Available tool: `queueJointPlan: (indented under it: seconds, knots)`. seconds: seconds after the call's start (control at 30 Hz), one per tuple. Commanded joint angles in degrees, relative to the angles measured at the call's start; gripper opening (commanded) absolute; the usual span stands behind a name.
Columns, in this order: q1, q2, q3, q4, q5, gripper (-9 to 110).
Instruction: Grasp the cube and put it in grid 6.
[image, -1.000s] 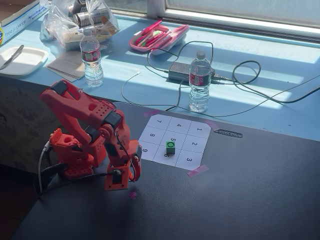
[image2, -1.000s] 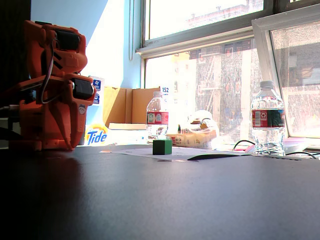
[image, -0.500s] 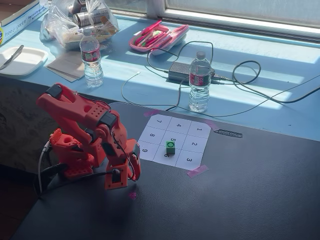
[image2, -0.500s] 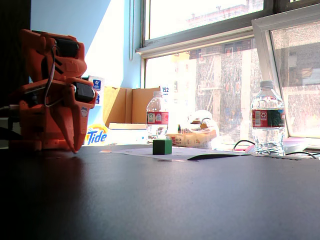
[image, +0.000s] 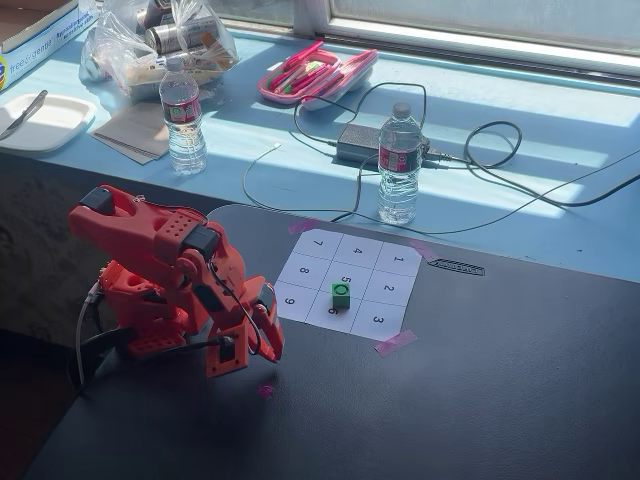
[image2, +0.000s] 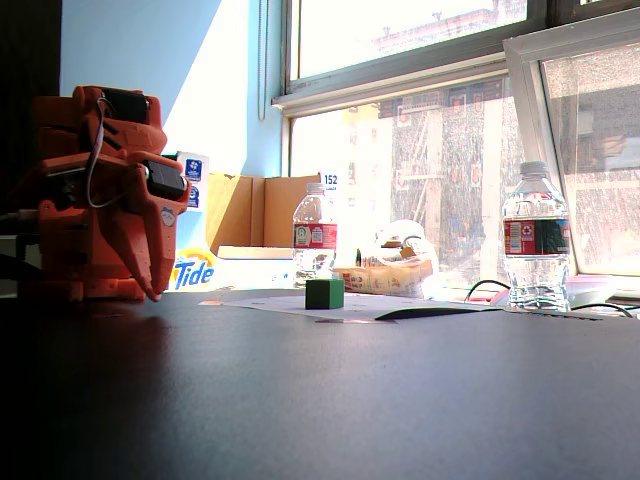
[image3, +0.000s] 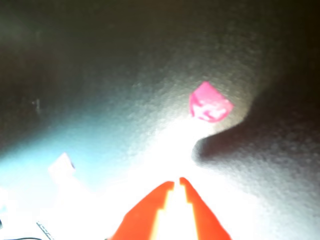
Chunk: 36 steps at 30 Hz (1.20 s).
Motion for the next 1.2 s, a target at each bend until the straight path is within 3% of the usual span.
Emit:
queueJointPlan:
  seconds: [0.0,0.1,1.17]
  knots:
    - [-0.3,6.8,1.2,2.5,-0.5,0]
    - [-0.4,13.7,3.3,6.1,-0.9,0]
    - [1.0,13.8,4.0,6.9,-0.1,1]
